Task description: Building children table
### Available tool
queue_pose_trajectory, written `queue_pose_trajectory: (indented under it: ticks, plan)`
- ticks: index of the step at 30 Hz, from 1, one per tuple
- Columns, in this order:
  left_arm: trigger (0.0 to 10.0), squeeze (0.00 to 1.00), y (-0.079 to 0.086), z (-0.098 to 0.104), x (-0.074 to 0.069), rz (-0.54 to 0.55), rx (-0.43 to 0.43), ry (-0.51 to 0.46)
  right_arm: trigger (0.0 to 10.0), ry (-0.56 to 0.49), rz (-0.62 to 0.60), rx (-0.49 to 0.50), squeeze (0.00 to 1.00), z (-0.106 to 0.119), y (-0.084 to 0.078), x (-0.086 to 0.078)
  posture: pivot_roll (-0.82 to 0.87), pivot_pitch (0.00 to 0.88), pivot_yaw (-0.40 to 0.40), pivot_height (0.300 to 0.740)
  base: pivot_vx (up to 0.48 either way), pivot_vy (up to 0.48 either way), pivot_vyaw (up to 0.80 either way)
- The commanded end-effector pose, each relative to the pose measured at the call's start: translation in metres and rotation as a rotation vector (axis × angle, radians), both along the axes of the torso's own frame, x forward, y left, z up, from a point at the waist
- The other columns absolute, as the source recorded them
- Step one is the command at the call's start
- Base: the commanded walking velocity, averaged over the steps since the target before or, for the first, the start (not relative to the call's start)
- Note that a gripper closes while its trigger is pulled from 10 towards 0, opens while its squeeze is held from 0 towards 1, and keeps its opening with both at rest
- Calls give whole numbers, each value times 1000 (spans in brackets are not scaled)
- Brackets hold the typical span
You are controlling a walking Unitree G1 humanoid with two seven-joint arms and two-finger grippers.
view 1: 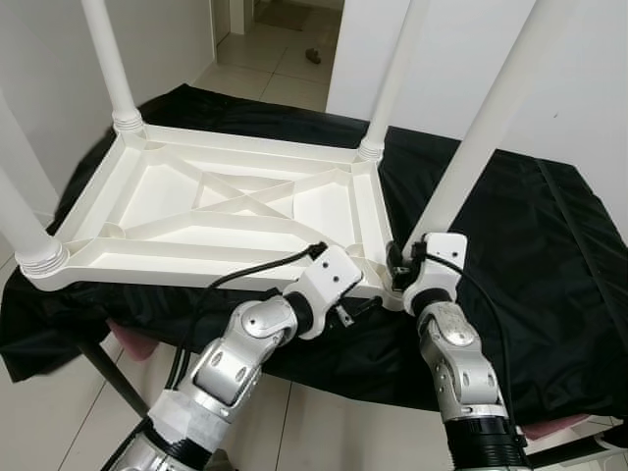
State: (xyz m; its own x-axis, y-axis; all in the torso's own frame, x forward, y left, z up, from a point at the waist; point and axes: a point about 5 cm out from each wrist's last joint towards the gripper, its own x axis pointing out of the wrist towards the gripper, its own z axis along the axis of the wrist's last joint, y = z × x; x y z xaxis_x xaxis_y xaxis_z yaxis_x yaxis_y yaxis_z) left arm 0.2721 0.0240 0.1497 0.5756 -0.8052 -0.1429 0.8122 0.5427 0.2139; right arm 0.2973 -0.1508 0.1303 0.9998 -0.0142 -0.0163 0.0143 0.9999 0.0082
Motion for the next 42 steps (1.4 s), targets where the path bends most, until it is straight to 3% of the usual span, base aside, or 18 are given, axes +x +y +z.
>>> queue_pose_trajectory:
  ticks: [1, 5, 8, 9, 13, 19, 25, 29, 30, 31, 32, 42]
  plan:
    - [10000, 0, -1, -3, -3, -9, 15, 11, 10000, 26, -26, -5, 1000, -4, -5, -3, 181, 31, -88, 740, 0, 0, 0]
    - [10000, 0, -1, -3, -3, -10, 16, 12, 10000, 20, -27, -3, 1000, -3, -5, -4, 181, 31, -88, 740, 0, 0, 0]
    - [10000, 0, -1, -2, -4, -15, 17, 14, 10000, 3, 50, 25, 1000, 1, -1, -7, 166, 43, -69, 740, 0, 0, 0]
    - [10000, 0, 0, -2, -5, -19, 19, 16, 10000, -1, 121, 53, 0, 2, 0, -8, 163, 43, -63, 740, 0, 0, 0]
    - [10000, 0, 1, -3, -6, -24, 23, 19, 10000, -1, 220, 75, 0, 3, 1, -9, 153, 41, -54, 740, 0, 0, 0]
    - [10000, 0, -3, -5, -7, -48, 25, 27, 10000, -29, 381, -83, 0, 4, -19, 2, 127, 36, -28, 740, 0, 0, 0]
    - [10000, 0, -3, -3, -5, -52, 26, 23, 10000, -41, 477, -143, 0, 1, -30, 6, 127, 28, -26, 740, 0, 0, 0]
    - [10000, 0, -3, -2, -3, -49, 27, 19, 10000, -30, 549, -127, 0, -3, -33, 7, 130, 21, -28, 740, 0, 0, 0]
    - [10000, 0, -3, -1, -2, -47, 28, 12, 745, -18, 616, -126, 0, -8, -32, 8, 131, 18, -29, 740, 0, 0, 0]
    - [10000, 0, -3, -1, -2, -47, 28, 12, 745, -18, 616, -126, 0, -8, -32, 8, 131, 18, -29, 740, 0, 0, 0]
    - [10000, 0, -3, -1, -2, -45, 27, 11, 0, -14, 629, -126, 0, -9, -32, 8, 133, 16, -31, 740, 0, 0, 0]
    - [10000, 0, -4, 1, -1, -42, 21, 7, 0, -26, 676, -153, 0, -10, -35, 14, 132, 10, -35, 740, 0, 0, 0]
